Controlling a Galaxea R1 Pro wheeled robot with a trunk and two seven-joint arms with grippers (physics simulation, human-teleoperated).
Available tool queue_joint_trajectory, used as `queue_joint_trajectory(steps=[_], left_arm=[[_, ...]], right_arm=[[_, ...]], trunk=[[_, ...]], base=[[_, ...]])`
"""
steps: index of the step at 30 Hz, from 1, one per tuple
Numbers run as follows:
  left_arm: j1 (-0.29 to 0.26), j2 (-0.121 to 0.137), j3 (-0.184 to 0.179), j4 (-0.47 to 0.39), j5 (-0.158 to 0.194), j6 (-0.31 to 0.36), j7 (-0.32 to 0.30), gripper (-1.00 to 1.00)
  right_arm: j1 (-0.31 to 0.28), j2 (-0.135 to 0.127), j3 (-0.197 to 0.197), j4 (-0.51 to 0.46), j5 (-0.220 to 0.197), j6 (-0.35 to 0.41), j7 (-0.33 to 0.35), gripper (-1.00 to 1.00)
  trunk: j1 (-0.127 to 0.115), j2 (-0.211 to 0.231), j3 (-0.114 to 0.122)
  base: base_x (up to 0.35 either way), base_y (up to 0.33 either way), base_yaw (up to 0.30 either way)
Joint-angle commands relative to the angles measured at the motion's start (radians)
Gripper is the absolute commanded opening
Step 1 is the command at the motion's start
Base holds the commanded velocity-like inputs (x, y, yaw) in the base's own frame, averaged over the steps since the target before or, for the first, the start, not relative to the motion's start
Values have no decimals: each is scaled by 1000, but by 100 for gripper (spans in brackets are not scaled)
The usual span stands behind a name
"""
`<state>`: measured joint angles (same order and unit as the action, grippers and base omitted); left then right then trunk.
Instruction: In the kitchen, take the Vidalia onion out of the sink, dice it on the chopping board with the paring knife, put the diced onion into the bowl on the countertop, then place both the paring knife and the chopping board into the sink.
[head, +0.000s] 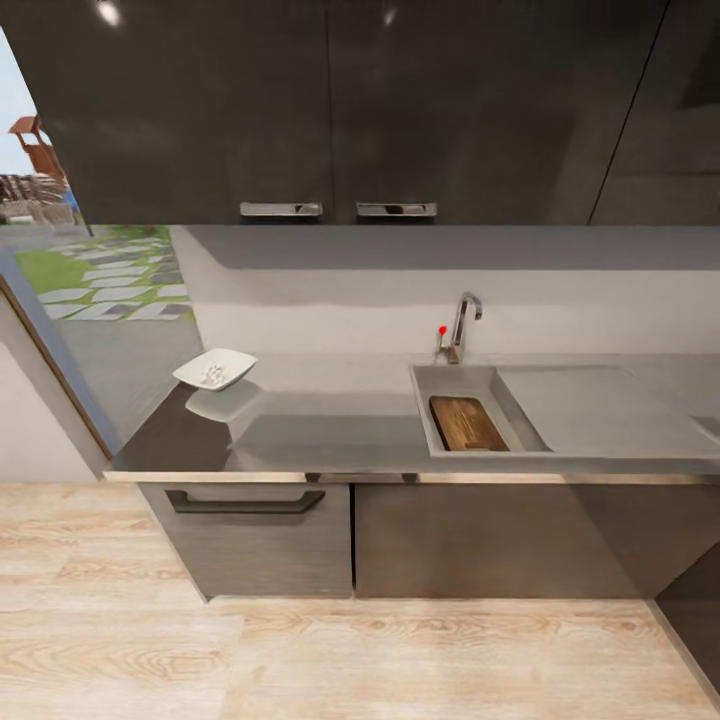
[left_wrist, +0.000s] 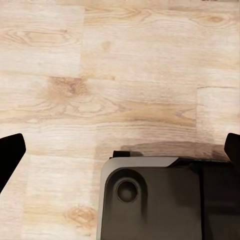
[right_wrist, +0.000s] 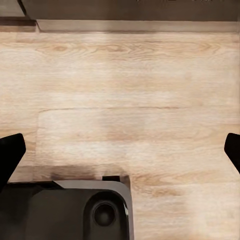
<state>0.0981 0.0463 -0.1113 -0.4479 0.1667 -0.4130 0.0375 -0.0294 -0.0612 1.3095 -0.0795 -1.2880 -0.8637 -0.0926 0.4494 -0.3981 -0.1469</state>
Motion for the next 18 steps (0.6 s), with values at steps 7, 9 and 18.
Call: queue_joint_trajectory(steps=[7, 9, 18], left_arm=[[0, 0, -8, 0, 10, -3, 4, 100], [0, 0, -8, 0, 9, -2, 4, 100], [0, 0, -8, 5, 10, -2, 4, 100]], right_arm=[[-61, 2, 10, -5, 2, 17, -3, 100], [-65, 5, 11, -5, 2, 15, 6, 100], [-67, 6, 11, -4, 1, 14, 22, 100]], trunk=[[1, -2, -2], [1, -2, -2], [1, -2, 5]], base=[[0, 0, 0], [0, 0, 0], [0, 0, 0]])
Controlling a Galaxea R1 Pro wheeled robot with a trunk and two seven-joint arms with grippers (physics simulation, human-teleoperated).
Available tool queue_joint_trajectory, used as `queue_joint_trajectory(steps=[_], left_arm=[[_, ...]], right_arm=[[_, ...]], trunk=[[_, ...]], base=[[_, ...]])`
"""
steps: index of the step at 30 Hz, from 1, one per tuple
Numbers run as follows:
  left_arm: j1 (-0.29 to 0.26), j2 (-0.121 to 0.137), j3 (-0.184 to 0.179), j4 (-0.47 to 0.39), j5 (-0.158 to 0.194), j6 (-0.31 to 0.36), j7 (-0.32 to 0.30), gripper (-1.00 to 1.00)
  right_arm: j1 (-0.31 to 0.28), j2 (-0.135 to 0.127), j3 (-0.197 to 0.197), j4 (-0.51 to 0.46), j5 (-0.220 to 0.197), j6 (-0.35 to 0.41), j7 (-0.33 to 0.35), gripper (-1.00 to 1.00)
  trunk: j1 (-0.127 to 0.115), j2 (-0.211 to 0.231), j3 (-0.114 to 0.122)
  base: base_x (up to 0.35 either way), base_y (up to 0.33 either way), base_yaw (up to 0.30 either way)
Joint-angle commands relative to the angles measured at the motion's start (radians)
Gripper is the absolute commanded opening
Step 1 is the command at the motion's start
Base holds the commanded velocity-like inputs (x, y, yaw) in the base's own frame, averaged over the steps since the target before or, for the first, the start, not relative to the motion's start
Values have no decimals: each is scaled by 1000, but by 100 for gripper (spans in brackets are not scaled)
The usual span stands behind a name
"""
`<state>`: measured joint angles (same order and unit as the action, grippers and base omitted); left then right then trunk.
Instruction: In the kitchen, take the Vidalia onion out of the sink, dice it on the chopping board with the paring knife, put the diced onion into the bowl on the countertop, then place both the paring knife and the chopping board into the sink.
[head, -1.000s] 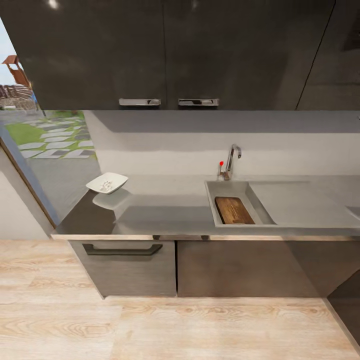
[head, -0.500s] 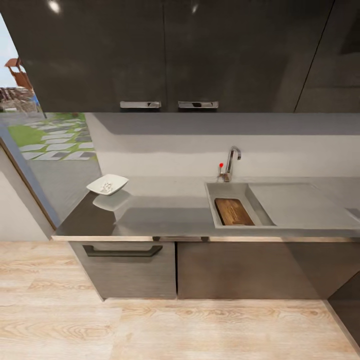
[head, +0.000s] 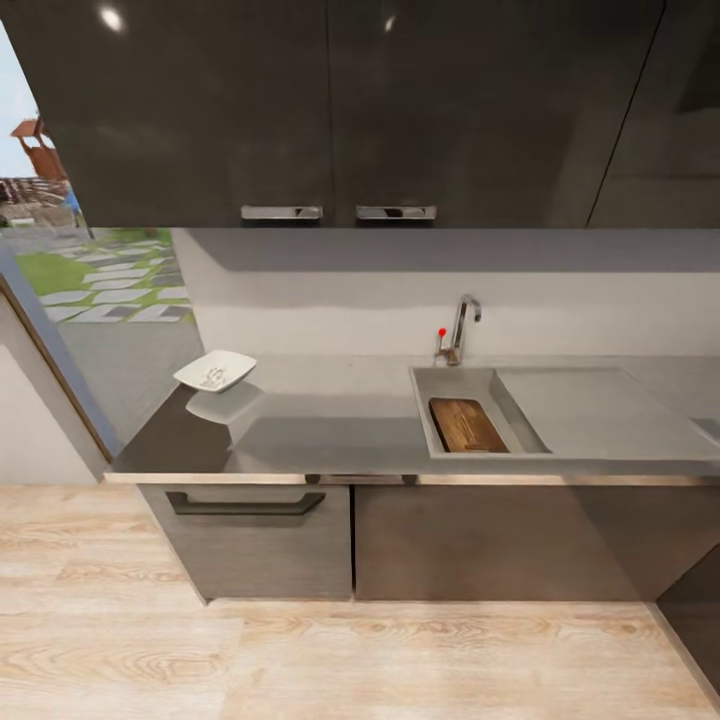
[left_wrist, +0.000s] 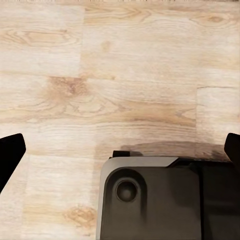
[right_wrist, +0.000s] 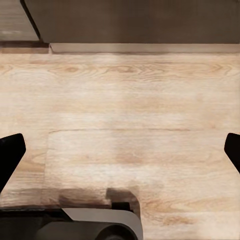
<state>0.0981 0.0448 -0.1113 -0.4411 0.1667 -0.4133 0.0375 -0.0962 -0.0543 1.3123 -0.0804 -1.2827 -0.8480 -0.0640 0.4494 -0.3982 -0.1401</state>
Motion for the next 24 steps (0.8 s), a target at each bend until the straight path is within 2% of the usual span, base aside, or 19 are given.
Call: queue_joint_trajectory(steps=[1, 15, 24], left_arm=[[0, 1, -8, -1, 10, -1, 4, 100], [0, 1, -8, 0, 10, -1, 4, 100], [0, 1, -8, 11, 10, -2, 4, 100]], right_arm=[[0, -1, 8, -3, -4, -2, -7, 100], [0, -1, 8, -2, -4, -3, -7, 100], [0, 5, 10, 0, -4, 6, -16, 100]], trunk=[[1, -2, 0], [1, -2, 22], [1, -2, 24]], base=[[0, 0, 0], [0, 0, 0], [0, 0, 0]])
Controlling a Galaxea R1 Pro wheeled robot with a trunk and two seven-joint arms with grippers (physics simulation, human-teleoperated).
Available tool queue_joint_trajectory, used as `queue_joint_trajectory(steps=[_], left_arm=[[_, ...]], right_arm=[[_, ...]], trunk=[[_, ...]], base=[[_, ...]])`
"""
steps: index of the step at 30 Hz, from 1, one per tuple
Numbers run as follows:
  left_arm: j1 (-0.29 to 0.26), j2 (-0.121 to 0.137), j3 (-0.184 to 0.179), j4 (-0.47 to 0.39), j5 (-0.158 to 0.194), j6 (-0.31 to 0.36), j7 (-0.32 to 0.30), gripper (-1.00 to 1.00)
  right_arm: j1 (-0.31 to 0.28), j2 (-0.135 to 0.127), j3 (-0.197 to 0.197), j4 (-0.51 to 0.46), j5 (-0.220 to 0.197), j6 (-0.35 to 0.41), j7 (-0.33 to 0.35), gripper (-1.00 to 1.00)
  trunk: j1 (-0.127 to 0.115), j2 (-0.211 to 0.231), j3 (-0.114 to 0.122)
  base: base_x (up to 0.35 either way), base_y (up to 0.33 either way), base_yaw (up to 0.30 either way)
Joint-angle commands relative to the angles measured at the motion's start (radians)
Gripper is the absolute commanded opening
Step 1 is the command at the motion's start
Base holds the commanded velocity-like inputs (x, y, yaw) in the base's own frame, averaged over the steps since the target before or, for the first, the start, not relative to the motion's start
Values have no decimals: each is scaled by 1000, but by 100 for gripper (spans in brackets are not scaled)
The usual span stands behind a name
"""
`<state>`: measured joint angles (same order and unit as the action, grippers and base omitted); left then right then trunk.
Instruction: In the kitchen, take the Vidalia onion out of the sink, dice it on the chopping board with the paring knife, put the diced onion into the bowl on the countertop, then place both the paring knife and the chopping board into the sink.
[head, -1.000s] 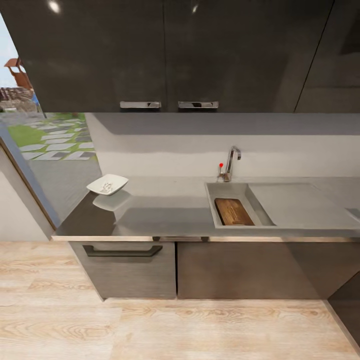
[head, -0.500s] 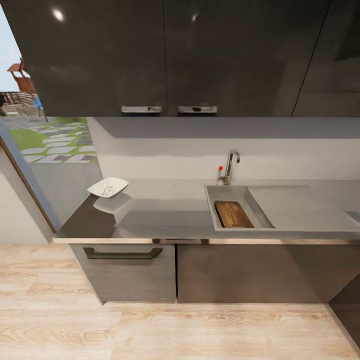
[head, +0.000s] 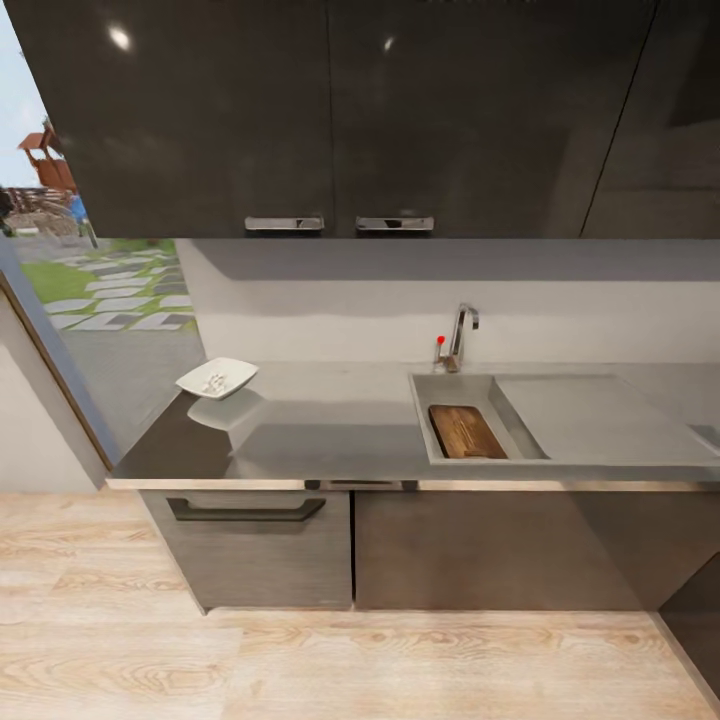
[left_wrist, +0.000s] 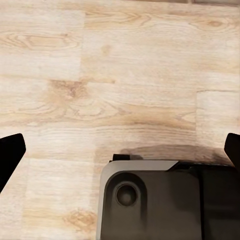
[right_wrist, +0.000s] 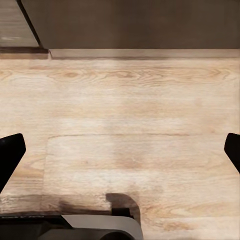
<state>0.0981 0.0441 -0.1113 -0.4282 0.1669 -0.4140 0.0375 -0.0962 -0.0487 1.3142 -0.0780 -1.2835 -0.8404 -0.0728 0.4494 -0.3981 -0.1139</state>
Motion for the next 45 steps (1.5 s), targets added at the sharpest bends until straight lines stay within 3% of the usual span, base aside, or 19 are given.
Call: queue_joint_trajectory(steps=[1, 10, 17, 22, 27, 30, 32, 36, 38, 40, 45], left_arm=[[0, 1, -8, -2, 10, -2, 4, 100], [0, 0, -9, 0, 10, -2, 4, 100], [0, 0, -9, 0, 10, -2, 3, 100], [0, 0, -10, 1, 10, -2, 3, 100], [0, -1, -9, 1, 10, -2, 3, 100], [0, 0, -9, 1, 10, -2, 3, 100], [0, 0, -10, 1, 10, -2, 3, 100], [0, 0, -10, 0, 10, -2, 3, 100], [0, 0, -9, 1, 10, -1, 3, 100], [0, -1, -9, 5, 10, -1, 3, 100], [0, -1, -8, 10, 10, -1, 2, 100]], right_arm=[[0, 0, 8, -3, -4, -1, -8, 100], [0, 2, 9, -1, -3, -1, -5, 100], [0, 35, 8, 1, -2, 0, -3, 100], [0, 37, 4, 1, 6, 1, -4, 100], [0, 35, -72, -4, 76, 3, -4, 100], [0, 35, -63, -1, 162, 4, -4, 100], [0, 36, -52, 5, 195, 5, -5, 100], [0, 43, -44, 9, 215, 5, -5, 100], [0, 87, -42, 11, 215, 5, -3, 100], [0, 100, -41, 12, 217, 6, -4, 100], [0, 94, -49, 10, 276, 5, -5, 100]], trunk=[[1, -2, -2], [1, -2, -2], [1, -2, -2], [1, -2, -2], [1, -2, -2], [1, -2, -2], [1, -2, -2], [1, -2, -2], [1, -2, -2], [1, -2, -2], [1, -2, -2]], base=[[0, 0, 0], [0, 0, 0], [0, 0, 0], [0, 0, 0], [0, 0, 0], [0, 0, 0], [0, 0, 0], [0, 0, 0], [0, 0, 0], [0, 0, 0], [0, 0, 0]])
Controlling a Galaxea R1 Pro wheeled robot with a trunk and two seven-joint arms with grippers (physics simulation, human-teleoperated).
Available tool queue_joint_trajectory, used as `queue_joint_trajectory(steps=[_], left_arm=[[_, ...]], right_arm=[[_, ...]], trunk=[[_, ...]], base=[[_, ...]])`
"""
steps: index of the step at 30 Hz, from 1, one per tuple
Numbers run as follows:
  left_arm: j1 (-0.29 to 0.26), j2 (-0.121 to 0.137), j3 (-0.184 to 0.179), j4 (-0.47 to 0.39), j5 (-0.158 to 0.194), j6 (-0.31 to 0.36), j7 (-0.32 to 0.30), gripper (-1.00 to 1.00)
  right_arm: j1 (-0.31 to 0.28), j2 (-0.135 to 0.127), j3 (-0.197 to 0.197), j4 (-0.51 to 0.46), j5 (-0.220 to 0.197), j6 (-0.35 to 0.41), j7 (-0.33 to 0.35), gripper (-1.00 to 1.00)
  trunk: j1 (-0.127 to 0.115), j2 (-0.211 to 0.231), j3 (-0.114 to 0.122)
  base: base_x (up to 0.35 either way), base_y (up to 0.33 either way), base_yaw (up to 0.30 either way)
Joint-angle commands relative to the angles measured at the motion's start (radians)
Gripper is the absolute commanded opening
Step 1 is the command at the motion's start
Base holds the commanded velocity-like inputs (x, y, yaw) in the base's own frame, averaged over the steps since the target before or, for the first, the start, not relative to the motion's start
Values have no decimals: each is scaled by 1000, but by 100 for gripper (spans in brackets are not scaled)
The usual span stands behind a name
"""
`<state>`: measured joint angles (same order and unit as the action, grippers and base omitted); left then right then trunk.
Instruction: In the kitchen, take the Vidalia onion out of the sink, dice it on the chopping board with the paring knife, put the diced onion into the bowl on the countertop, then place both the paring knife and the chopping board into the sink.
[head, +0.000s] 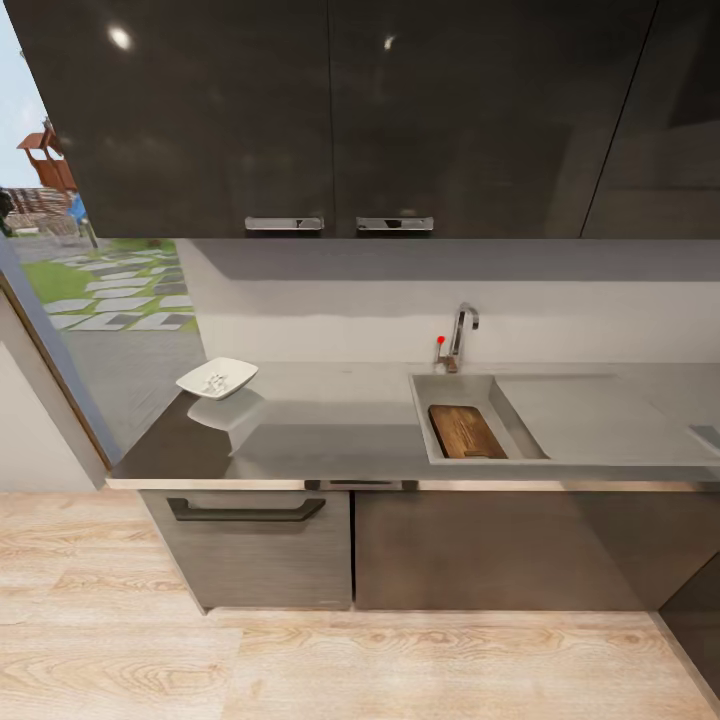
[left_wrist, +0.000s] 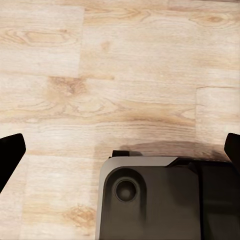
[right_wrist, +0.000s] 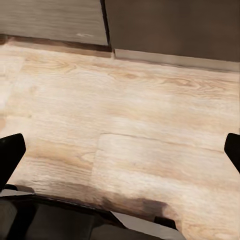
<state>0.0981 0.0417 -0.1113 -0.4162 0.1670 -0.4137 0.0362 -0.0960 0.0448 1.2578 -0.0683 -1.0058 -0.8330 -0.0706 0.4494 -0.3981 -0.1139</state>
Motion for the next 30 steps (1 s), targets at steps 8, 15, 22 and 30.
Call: queue_joint_trajectory(steps=[8, 15, 22, 30], left_arm=[[0, 1, -8, 0, 9, -2, 4, 100], [0, 1, -8, 0, 9, -2, 4, 100], [0, 1, -8, 0, 9, -2, 4, 100], [0, 1, -8, 0, 9, -2, 4, 100]], right_arm=[[-1, -51, -75, -1, 37, -2, -8, 100], [-1, -92, -76, -3, 38, -3, -6, 100], [-1, -141, -61, -60, 39, -2, -6, 100], [0, -150, -61, -68, 42, -1, -6, 100]], trunk=[[1, -2, -2], [1, -2, -2], [1, -2, -2], [1, -2, -2]], base=[[0, 0, 0], [0, 0, 0], [0, 0, 0], [0, 0, 0]])
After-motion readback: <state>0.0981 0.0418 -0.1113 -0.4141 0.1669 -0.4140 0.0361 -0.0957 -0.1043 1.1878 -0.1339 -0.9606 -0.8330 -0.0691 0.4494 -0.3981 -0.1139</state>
